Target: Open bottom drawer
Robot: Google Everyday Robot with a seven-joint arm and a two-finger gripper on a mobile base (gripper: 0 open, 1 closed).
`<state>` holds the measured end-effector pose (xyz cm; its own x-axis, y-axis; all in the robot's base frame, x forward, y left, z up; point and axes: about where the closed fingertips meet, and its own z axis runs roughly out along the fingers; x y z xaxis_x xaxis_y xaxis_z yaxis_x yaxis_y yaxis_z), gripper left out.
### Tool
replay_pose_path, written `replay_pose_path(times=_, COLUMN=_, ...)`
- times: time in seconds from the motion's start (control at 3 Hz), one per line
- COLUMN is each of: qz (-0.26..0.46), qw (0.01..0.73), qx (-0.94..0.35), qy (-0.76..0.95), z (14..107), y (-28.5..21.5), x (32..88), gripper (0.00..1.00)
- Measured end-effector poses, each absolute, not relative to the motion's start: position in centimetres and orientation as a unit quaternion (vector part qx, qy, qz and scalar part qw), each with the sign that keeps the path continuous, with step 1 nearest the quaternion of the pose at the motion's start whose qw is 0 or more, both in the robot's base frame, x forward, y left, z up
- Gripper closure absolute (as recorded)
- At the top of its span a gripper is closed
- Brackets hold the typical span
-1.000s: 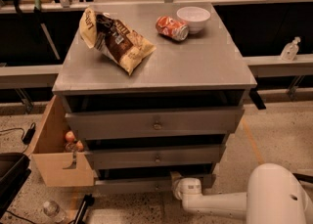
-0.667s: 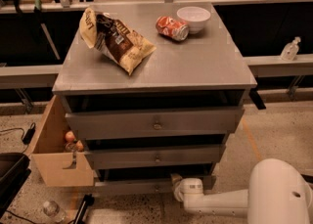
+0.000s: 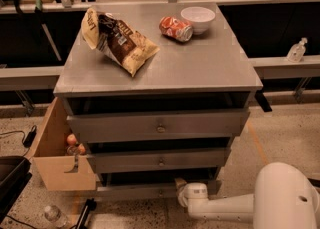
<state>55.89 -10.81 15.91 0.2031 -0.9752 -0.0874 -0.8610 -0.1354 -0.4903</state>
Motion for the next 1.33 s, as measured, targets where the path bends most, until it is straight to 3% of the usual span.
replay_pose_path(times=0.33, qz=-0.117, qw=0.197, qx=-0.749, qy=0.621, z=18.20, y=-11.55, x=53.41, gripper=1.00)
replay_pose_path(times=1.33, qz=-0.105, qw=0.188, qx=-0.751, qy=0.625, z=18.13, y=-11.62, x=52.78, gripper=1.00)
